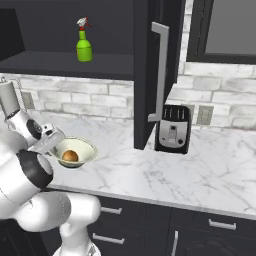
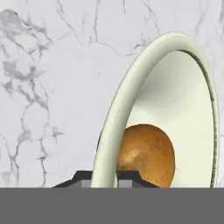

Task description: Pick the potato from the cabinet and place it in the bowl. Then pick the bowl and place it in the sink. Then turn on the sink facuet.

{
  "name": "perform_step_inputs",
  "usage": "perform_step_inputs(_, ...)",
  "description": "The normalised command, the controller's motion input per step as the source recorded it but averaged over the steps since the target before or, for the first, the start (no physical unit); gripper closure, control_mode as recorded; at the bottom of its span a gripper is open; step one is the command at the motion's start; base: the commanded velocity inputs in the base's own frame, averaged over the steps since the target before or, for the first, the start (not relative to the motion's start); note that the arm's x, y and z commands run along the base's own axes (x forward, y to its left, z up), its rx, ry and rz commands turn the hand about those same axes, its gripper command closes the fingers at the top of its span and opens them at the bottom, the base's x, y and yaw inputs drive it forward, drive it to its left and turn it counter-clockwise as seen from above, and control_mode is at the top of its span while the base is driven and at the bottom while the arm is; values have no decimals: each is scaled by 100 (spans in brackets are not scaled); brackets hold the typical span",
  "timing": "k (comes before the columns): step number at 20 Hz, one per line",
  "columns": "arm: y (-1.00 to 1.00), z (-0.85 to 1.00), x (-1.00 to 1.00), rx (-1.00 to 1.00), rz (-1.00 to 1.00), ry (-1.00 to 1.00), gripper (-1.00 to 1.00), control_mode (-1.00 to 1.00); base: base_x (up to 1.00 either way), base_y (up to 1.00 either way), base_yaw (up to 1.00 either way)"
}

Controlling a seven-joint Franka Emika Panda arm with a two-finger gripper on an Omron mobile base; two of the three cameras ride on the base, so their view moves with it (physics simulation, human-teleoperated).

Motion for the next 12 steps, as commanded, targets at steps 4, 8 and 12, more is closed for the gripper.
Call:
perform_step_inputs(4, -36, 84, -88, -13, 25, -11, 100, -100, 0, 0, 0)
perform_step_inputs(8, -33, 96, -65, -21, 31, -5, 100, -100, 0, 0, 0)
perform_step_inputs(12, -45, 100, -68, -15, 35, -1, 100, -100, 0, 0, 0)
